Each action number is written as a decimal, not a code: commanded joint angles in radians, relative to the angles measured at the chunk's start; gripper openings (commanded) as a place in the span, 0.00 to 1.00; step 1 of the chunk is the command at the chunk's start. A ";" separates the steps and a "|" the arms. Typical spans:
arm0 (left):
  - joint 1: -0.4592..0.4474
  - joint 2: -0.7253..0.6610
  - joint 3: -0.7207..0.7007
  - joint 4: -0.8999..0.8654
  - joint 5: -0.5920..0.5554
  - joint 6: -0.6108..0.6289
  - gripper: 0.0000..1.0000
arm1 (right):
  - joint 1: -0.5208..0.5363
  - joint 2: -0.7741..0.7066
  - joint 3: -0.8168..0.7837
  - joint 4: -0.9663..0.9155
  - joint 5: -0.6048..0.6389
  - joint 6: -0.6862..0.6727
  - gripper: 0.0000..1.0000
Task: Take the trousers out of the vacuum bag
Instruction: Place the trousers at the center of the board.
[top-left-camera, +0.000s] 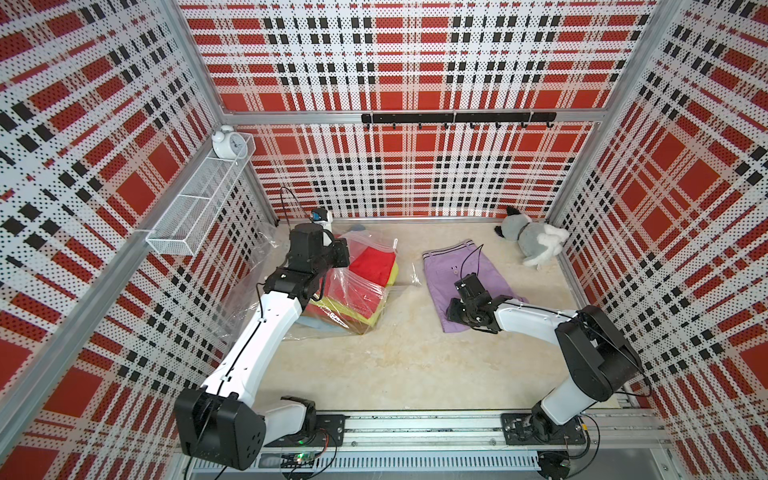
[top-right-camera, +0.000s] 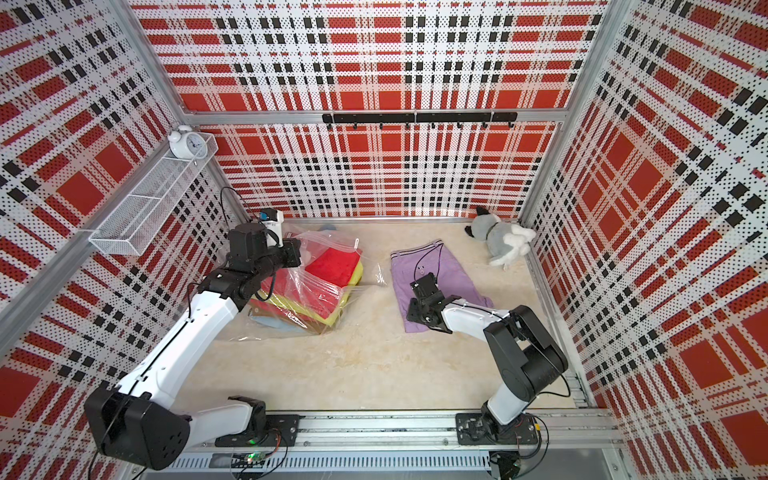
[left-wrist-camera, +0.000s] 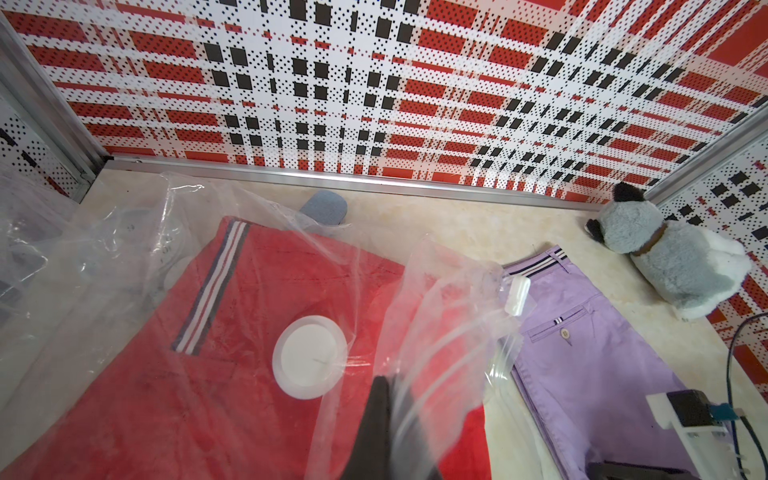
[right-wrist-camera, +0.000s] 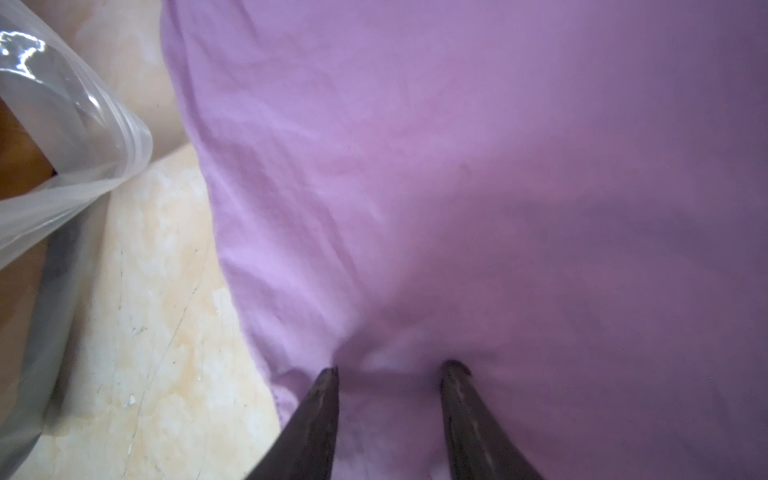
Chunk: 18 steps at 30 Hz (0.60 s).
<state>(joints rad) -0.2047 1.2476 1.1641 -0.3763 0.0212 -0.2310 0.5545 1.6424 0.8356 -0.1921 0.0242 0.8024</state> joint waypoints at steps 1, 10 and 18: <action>0.003 -0.042 0.033 0.089 -0.032 0.017 0.00 | 0.004 0.044 0.034 0.041 -0.005 0.004 0.44; 0.004 -0.047 0.023 0.082 -0.029 0.027 0.00 | 0.018 -0.021 0.040 0.166 -0.020 -0.067 0.47; -0.030 -0.020 0.037 0.097 0.021 0.023 0.00 | 0.061 -0.057 0.184 0.236 -0.104 -0.148 0.52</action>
<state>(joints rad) -0.2188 1.2407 1.1641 -0.3817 0.0418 -0.2226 0.6025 1.5951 0.9676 -0.0349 -0.0277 0.6952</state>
